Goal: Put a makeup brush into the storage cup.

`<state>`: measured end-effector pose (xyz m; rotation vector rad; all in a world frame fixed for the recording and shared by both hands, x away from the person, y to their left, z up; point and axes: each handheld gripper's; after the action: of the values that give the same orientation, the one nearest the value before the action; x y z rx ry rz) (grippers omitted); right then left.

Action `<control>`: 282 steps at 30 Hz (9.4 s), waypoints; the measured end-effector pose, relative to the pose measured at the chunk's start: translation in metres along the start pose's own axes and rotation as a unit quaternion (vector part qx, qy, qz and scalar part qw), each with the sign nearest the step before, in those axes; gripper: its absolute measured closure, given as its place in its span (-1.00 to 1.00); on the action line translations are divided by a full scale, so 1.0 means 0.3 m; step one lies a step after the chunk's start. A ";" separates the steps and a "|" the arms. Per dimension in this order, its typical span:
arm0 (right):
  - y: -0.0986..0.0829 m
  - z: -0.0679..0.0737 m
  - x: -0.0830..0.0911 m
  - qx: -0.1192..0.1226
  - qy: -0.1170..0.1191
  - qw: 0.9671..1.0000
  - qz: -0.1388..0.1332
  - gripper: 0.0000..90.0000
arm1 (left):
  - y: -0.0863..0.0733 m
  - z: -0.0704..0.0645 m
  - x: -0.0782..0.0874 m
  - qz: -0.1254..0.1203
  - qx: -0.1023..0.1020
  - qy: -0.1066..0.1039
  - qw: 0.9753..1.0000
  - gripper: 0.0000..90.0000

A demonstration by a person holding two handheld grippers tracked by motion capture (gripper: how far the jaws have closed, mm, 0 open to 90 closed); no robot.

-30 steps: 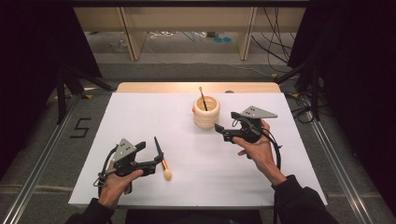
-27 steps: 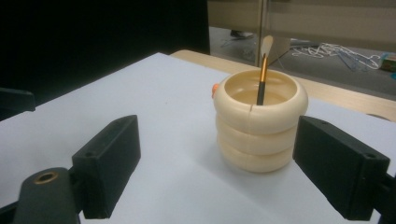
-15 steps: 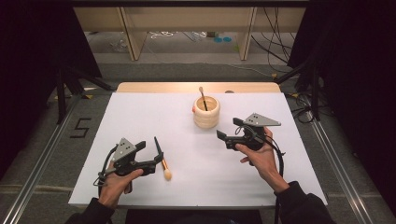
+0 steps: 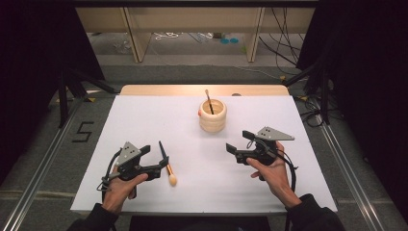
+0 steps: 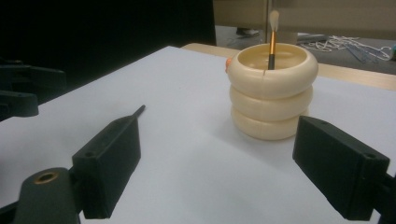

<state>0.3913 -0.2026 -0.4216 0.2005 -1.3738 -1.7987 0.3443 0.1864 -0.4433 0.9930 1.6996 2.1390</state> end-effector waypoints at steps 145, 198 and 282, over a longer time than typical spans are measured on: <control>-0.081 0.016 0.019 0.010 0.009 0.998 0.067 -0.54 | 0.008 0.193 -0.361 0.258 -0.296 -0.322 0.861 -0.34; -0.083 0.016 0.013 0.016 0.012 0.997 0.070 -0.53 | 0.068 0.146 -0.374 0.367 -0.346 -0.289 0.813 0.59; -0.031 0.017 -0.032 -0.043 0.053 0.997 0.020 -0.59 | 0.151 0.161 -0.316 0.102 -0.053 -0.207 0.972 0.74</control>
<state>0.3896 -0.1918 -0.4310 0.2179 -1.2143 -1.7844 0.4553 0.1563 -0.4307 1.5107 1.3211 1.9300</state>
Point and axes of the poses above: each handheld gripper's, and its own axes: x roughly backward along the jaws, y roughly out of its top, z roughly to its left, and after that the axes turned 15 degrees about -x, right-handed
